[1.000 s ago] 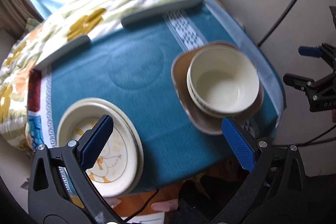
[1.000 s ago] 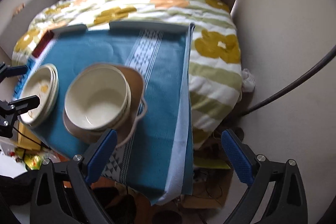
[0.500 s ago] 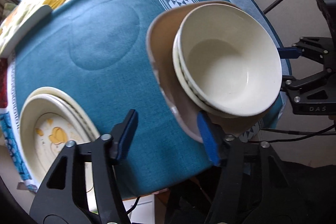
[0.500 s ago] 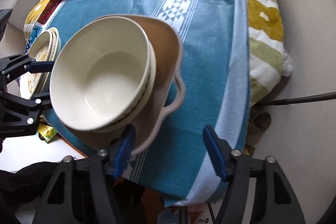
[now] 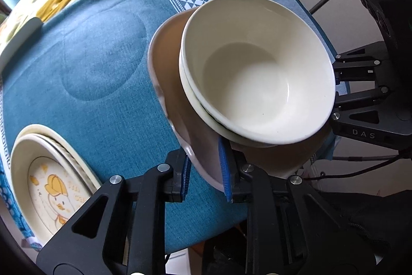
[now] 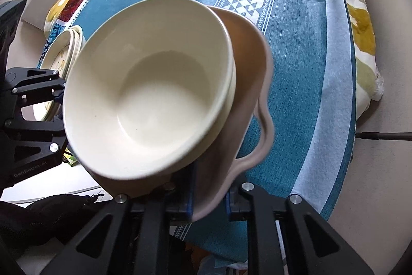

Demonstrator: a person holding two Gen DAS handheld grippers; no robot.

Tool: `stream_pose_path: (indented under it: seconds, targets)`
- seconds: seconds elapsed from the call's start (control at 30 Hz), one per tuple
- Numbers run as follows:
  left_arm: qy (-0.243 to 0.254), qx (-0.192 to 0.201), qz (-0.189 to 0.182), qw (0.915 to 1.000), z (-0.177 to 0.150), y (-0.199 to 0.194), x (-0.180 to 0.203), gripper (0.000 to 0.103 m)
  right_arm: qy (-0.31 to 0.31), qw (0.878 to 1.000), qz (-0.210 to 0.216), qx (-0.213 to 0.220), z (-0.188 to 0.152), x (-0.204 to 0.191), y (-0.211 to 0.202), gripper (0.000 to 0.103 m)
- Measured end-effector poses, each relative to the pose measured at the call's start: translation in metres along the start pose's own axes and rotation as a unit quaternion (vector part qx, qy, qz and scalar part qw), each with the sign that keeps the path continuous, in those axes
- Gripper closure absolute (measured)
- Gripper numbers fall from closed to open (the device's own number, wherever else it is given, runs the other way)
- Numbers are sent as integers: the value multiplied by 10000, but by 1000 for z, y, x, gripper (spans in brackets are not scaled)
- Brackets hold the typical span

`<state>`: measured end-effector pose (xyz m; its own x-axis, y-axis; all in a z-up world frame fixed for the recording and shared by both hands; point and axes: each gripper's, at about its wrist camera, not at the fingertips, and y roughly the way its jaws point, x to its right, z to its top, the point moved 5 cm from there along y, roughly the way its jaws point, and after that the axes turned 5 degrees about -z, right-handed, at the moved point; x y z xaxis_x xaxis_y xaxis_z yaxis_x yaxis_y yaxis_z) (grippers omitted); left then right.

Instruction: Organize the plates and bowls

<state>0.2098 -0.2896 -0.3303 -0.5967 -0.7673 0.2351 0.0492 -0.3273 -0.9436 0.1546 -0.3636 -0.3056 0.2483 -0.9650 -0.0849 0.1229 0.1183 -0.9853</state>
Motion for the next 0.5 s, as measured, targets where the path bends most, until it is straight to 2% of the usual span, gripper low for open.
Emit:
stream_pose_path:
  seconds: [0.2,0.33,0.5]
  targets:
    - [23,177,17,9998,3,-3,2,85,-45,9997,-67,236,6,9,-7,87]
    - [100,330,183,9992,11,-8,2,85,-87,9992,-149,363,13,11,-12,87]
    - [-11,521,221,9984,16,-27,-5,85,-168,9982,-174,547,25,10,-28,87]
